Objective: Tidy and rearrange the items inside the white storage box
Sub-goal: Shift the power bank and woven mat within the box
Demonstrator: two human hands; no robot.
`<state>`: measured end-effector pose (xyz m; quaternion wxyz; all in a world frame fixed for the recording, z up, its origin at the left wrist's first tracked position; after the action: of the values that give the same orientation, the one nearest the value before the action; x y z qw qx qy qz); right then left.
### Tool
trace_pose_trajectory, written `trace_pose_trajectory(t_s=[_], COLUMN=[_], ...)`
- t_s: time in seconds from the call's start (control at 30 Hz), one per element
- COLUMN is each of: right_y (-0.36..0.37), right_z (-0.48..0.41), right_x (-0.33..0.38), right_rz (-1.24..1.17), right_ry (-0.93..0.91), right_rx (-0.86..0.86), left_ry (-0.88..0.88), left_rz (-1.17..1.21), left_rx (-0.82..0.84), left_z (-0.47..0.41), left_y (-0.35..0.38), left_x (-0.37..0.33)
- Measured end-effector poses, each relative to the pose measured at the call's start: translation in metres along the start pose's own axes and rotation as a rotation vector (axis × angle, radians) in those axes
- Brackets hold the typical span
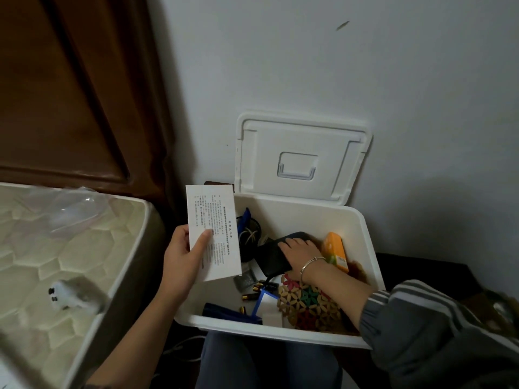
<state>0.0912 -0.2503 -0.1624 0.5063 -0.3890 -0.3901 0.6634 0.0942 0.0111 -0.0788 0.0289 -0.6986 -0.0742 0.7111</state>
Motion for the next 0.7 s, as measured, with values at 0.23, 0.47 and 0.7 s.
trace_pose_trajectory(t_s=[0.23,0.47,0.7], right_y=[0.006,-0.066,-0.135], right_z=[0.004,0.044,0.128], right_x=[0.002,-0.019,-0.039], right_rz=[0.146,-0.139,-1.143], right_ry=[-0.087,-0.043,-0.015], right_rx=[-0.051,-0.521,-0.794], left_ry=[0.009,-0.028,-0.173], left_rz=[-0.028,-0.046,0.072], left_rx=[-0.013,0.015,0.168], left_z=[-0.002,0.002,0.028], left_y=[-0.002,0.003,0.041], left_x=[0.002,-0.004,-0.002])
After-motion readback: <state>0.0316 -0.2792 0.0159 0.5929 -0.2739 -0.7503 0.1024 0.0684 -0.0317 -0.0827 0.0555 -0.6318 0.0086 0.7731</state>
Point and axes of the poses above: each hand's wrist, its own z-axis away from the middle knuckle, its own y-axis out of the palm, x = y × z, the point moved 10 cm from there along -z, towards the middle knuckle
